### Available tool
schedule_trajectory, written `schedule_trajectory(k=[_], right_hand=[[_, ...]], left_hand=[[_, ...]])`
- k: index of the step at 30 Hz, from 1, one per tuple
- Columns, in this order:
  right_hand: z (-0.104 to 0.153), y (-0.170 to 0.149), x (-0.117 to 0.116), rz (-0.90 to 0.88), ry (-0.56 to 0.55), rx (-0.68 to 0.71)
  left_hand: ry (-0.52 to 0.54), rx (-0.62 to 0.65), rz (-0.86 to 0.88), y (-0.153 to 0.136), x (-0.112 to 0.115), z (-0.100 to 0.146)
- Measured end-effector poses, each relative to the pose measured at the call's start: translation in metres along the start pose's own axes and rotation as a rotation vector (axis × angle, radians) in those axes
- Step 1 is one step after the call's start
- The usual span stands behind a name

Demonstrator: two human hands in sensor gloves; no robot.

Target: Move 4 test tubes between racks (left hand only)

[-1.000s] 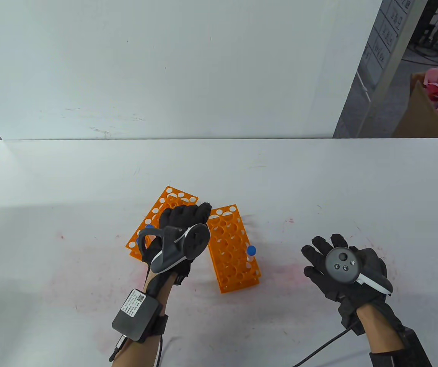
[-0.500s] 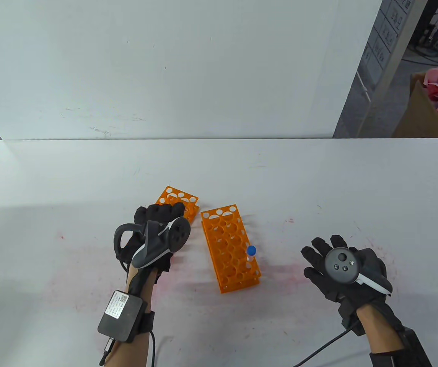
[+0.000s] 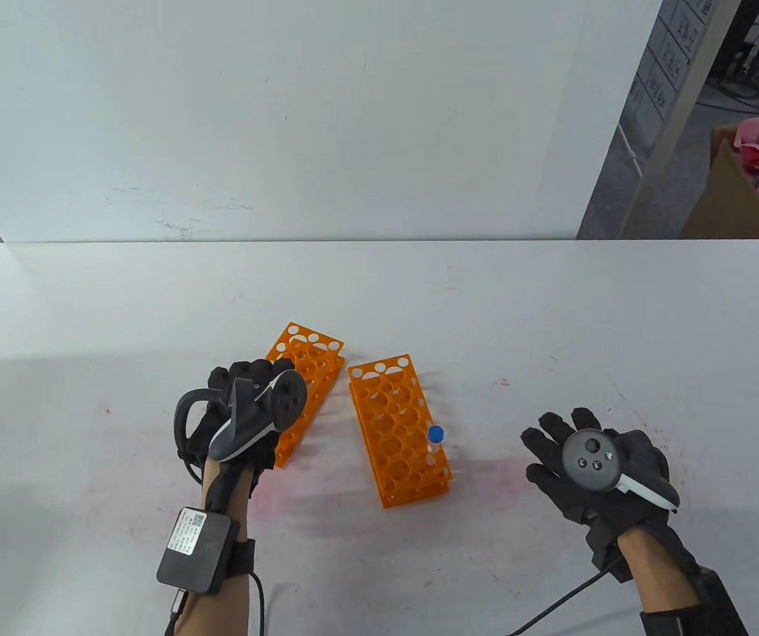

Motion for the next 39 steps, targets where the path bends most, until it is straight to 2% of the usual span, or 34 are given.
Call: schedule_trajectory(k=[6,16,21,39], right_hand=[[0.000,0.000,-0.001,-0.001,0.006,-0.001],[0.000,0.001,-0.002,0.001,0.013,0.001],[0.000,0.001,-0.001,-0.001,0.008,0.005],[0.000,0.000,0.000,-0.004,0.004,0.005]], left_hand=[[-0.006,0.004,-0.013,-0.001,0.000,0.000],[-0.059,0.041,-0.081,0.009,0.019,0.000],[0.000,0.070,-0.172,0.019,0.024,0.004],[0.003,0.109,-0.220,0.027,0.036,0.007]])
Point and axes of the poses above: the tracker on the back of each hand, its own y axis roughly to the thumb side, its own z axis roughly from the fingertips to the wrist, x = y × z, the point moved 5 cm from there along -z, roughly from the wrist to the fingertips, and after that the axes turned 15 degrees about -x, right-handed, at the moved point
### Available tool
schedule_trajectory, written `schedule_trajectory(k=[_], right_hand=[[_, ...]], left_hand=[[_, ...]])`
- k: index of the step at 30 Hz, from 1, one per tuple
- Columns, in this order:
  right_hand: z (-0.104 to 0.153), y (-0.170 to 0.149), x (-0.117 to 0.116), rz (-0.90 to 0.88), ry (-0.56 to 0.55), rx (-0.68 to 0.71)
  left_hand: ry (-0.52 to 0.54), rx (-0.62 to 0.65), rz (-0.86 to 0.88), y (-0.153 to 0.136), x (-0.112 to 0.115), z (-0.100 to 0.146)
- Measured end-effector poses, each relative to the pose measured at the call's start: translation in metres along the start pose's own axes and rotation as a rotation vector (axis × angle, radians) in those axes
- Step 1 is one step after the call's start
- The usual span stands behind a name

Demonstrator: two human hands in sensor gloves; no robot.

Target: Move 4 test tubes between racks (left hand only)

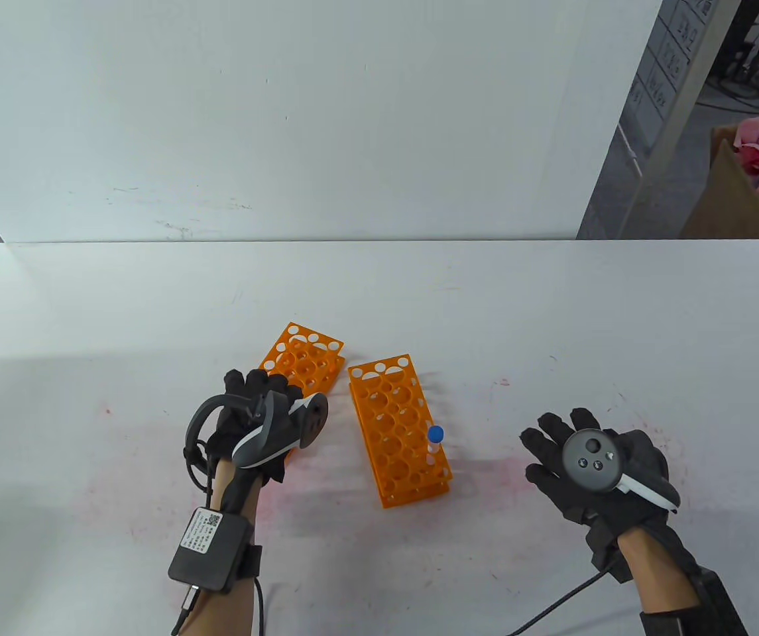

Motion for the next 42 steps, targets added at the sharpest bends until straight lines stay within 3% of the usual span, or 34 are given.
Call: schedule_trajectory(k=[33,42], right_hand=[[0.000,0.000,-0.001,-0.001,0.006,0.000],[0.000,0.001,-0.001,0.002,0.006,0.001]], left_hand=[[-0.021,0.008,-0.014,0.001,-0.004,0.002],[0.026,0.013,0.108,0.001,-0.032,0.007]])
Point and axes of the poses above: the tracker on the back of each hand, its own y axis roughly to the thumb side, its own z axis roughly from the fingertips to the wrist, x = y × z, the point moved 5 cm from there along -z, roughly from the wrist to the fingertips, and after that the axes turned 15 degrees about -x, right-handed, at the moved point
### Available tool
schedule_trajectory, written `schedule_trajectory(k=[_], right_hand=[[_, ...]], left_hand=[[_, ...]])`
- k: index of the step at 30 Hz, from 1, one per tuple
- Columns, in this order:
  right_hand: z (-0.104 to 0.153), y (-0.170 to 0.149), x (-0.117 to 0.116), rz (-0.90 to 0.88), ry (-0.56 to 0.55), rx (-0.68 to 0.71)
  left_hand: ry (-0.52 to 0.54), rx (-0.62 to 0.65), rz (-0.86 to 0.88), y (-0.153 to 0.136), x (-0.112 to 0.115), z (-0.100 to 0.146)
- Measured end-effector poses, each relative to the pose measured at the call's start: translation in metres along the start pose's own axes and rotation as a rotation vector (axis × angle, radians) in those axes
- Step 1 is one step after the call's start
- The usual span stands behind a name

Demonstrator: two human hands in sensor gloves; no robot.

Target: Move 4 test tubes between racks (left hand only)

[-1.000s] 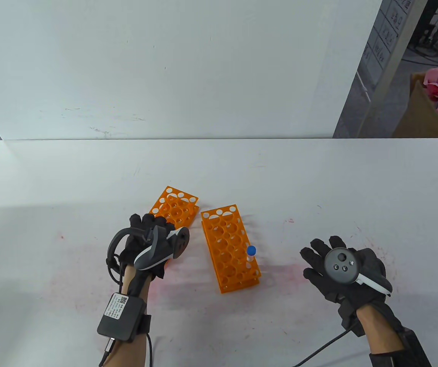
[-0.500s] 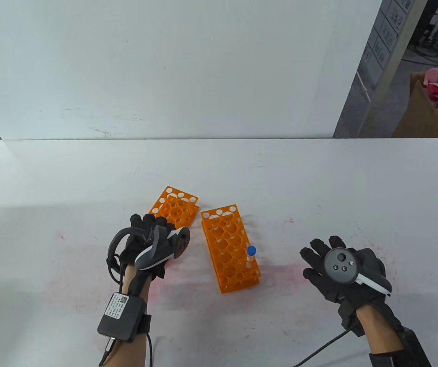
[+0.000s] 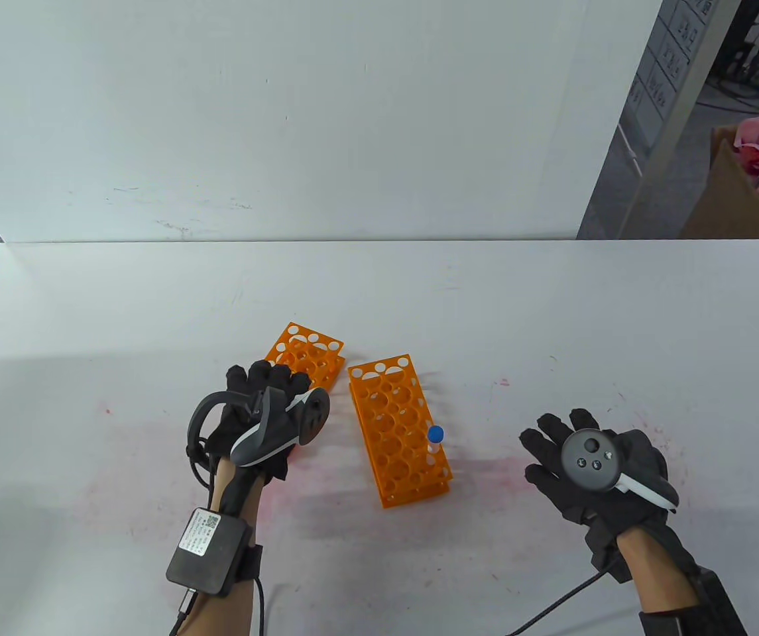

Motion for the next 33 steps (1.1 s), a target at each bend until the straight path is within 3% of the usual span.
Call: schedule_trajectory(k=[10,33], right_hand=[[0.000,0.000,0.001,-0.006,0.000,-0.002],[-0.002,-0.001,0.001,-0.009,0.010,-0.011]], left_hand=[[0.040,0.084,0.046,0.035,-0.017,0.010],[0.046,0.275,0.064,0.135,-0.021,0.042]])
Point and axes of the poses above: the tracker on the back of each hand, its own y axis roughly to the thumb side, its own z axis roughly from the fingertips to the wrist, x = y × z, the point moved 5 cm from there along -z, roughly from the wrist to the fingertips, and after that the axes turned 15 degrees about -x, right-handed, at the moved point
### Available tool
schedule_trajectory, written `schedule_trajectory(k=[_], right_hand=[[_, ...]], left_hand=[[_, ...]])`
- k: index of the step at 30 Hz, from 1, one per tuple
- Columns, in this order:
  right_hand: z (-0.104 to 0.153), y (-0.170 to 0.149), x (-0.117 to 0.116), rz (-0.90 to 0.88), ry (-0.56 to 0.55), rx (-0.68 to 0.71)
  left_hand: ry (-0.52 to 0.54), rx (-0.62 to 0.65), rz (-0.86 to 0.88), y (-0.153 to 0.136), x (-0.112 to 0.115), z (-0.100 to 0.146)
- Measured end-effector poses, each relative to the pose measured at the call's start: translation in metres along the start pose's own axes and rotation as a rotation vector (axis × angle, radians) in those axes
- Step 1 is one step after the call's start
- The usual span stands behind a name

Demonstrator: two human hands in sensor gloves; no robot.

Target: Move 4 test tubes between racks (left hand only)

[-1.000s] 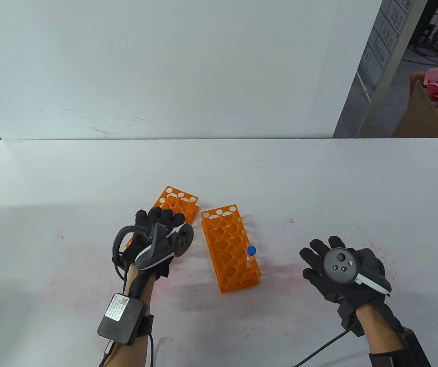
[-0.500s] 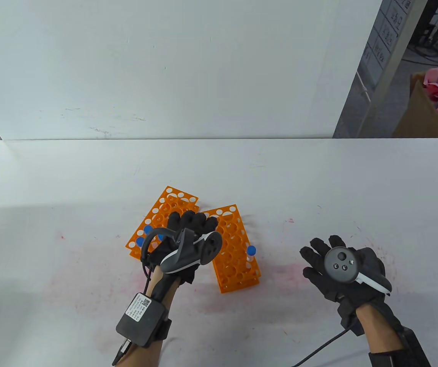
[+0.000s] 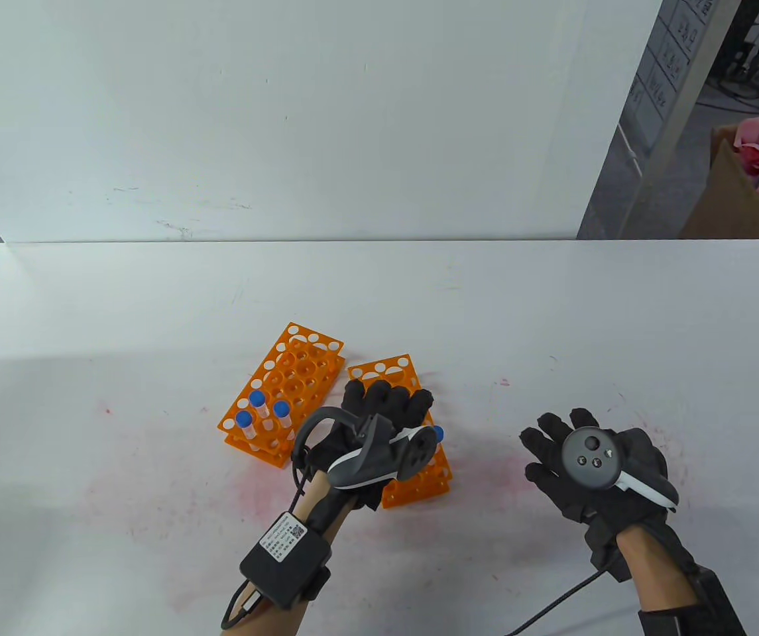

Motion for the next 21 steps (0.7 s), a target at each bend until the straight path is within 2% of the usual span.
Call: schedule_trajectory(k=[7,18,21], right_hand=[[0.001,-0.001,0.001,-0.003,0.000,-0.001],[0.000,-0.001,0.001,-0.004,-0.004,0.002],[0.000,-0.001,0.002,-0.008,-0.004,0.001]], left_hand=[[0.002,-0.012,-0.027,0.025,0.001,-0.006],[-0.034,0.021,-0.100,0.039,0.020,-0.003],[-0.015,0.018,-0.101,0.040,0.018,-0.002]])
Point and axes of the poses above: the tracker on the back of each hand, its own y axis roughly to the thumb side, its own z axis roughly from the fingertips to the wrist, x = y × z, the point moved 5 cm from there along -z, roughly from the wrist to the fingertips, and after that the axes turned 15 degrees about -x, right-handed, at the moved point
